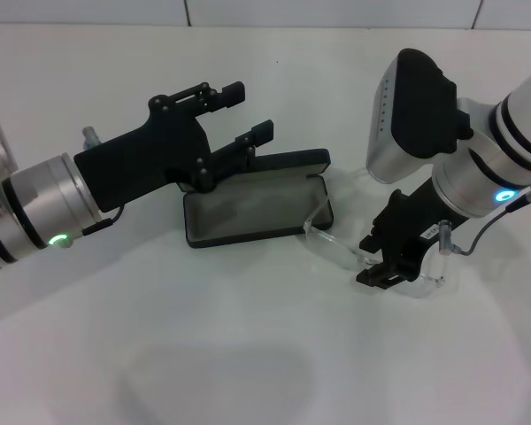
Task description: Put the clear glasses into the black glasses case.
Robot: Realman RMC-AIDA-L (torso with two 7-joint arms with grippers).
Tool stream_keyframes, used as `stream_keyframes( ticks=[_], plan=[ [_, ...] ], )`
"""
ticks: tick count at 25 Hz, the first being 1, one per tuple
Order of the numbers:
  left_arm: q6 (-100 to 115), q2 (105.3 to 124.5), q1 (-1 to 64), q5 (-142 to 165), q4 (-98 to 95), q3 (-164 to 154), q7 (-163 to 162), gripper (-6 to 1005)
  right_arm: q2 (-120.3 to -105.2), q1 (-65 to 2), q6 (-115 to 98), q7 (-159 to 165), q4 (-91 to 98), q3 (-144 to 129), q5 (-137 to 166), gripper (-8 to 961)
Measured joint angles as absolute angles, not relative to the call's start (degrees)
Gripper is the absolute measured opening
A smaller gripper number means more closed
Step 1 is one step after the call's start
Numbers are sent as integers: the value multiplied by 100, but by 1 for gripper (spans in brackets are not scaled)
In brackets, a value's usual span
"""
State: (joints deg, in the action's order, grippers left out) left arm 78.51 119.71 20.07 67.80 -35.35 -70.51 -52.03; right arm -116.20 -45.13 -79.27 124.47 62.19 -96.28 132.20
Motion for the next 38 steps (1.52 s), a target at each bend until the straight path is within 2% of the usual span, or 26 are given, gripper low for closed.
stream_keyframes(
  ticks=[1,23,38],
  plan=[
    [7851,11971,2021,6785,-3515,-7053,-5203,572,-11619,-4510,-7903,12440,6210,-9650,13214,461],
    [7907,11971,2062,6791,-3294,-7082,-5133,572,-11594,-4392,-7675,12071,6358,-9891,13193,120],
    [9353,11901,1798,6699,-3274,-6855,-5180,571,-11574,-2886,-8278,9469,7089,-7860,11477,120]
  ],
)
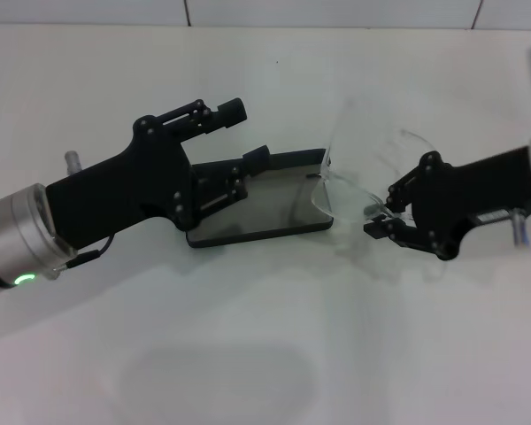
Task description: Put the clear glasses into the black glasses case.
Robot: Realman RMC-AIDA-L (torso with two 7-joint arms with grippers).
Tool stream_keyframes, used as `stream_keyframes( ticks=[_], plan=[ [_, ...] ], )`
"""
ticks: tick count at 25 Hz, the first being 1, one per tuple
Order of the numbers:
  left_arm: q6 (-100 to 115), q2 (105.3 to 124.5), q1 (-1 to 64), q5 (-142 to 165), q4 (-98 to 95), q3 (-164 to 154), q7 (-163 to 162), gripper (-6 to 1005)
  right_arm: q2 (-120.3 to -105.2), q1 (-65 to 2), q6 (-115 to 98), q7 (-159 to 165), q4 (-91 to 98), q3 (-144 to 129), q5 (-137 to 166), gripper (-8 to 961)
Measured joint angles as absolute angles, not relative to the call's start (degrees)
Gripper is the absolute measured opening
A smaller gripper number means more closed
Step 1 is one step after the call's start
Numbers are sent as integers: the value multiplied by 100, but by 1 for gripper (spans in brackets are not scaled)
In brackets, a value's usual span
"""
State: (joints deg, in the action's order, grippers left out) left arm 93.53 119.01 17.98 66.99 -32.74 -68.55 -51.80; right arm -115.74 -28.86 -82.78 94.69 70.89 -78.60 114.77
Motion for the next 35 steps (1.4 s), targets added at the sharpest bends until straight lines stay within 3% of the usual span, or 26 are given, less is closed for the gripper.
stream_keyframes(
  ticks=[9,35],
  plan=[
    [9541,11788,1851,6677,-3249,-6751,-5628,571,-11580,-2176,-8656,5695,6243,-7693,9892,120],
    [10130,11946,2781,7858,-3161,-6812,-6080,571,-11615,-2700,-8594,4012,5232,-7951,9281,120]
  ],
)
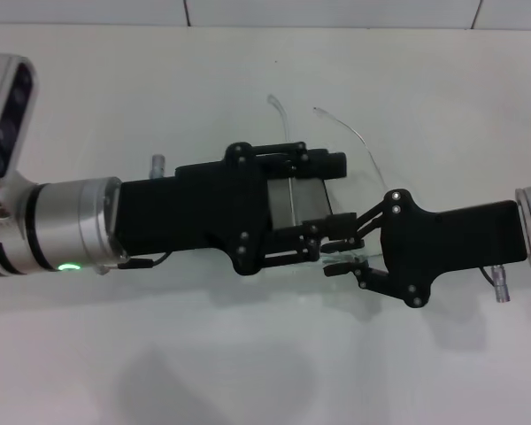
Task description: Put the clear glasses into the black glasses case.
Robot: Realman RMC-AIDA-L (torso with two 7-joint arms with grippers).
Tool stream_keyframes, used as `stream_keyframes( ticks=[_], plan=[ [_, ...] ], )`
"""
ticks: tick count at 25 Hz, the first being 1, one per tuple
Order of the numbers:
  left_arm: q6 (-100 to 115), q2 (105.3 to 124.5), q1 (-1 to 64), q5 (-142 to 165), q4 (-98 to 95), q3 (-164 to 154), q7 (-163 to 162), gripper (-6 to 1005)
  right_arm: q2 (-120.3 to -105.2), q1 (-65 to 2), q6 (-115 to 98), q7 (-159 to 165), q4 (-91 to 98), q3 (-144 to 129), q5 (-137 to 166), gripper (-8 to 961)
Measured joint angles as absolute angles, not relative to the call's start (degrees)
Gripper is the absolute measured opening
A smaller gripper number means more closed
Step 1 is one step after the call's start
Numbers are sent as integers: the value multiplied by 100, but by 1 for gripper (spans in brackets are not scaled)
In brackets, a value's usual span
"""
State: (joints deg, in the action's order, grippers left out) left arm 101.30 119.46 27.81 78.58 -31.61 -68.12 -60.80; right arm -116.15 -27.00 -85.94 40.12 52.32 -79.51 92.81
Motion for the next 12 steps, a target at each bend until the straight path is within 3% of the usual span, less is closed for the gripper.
stream_keyframes(
  ticks=[12],
  plan=[
    [10080,11830,2845,8031,-3020,-6794,-6762,571,-11610,-2625,-8973,3295,5263,-8050,8947,120]
  ],
)
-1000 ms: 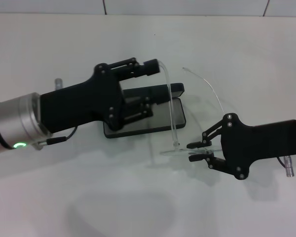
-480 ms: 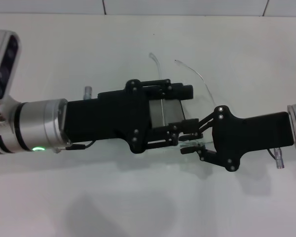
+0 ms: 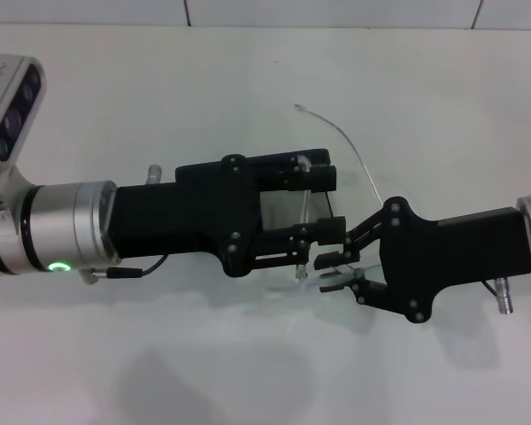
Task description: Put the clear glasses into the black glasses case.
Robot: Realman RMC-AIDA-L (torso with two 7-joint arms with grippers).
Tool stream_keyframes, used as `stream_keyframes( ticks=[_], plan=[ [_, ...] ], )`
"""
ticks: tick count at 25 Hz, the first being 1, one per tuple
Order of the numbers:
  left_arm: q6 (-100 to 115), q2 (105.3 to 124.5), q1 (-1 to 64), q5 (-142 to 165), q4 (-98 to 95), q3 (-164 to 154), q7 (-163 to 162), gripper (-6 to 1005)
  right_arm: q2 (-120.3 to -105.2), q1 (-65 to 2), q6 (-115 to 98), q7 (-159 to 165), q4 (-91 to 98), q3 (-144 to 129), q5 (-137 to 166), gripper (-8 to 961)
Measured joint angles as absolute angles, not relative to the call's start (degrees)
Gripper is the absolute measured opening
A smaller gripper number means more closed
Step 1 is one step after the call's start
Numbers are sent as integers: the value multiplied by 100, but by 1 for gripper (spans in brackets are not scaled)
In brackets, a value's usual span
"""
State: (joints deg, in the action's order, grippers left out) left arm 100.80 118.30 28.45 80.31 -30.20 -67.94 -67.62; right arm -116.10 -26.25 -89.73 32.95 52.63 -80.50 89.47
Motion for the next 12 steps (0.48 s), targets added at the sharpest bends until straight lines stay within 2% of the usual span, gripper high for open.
stream_keyframes(
  ticks=[12],
  plan=[
    [10368,11729,2800,7803,-3085,-6750,-7091,571,-11610,-2600,-9035,2989,5156,-8043,8893,120]
  ],
)
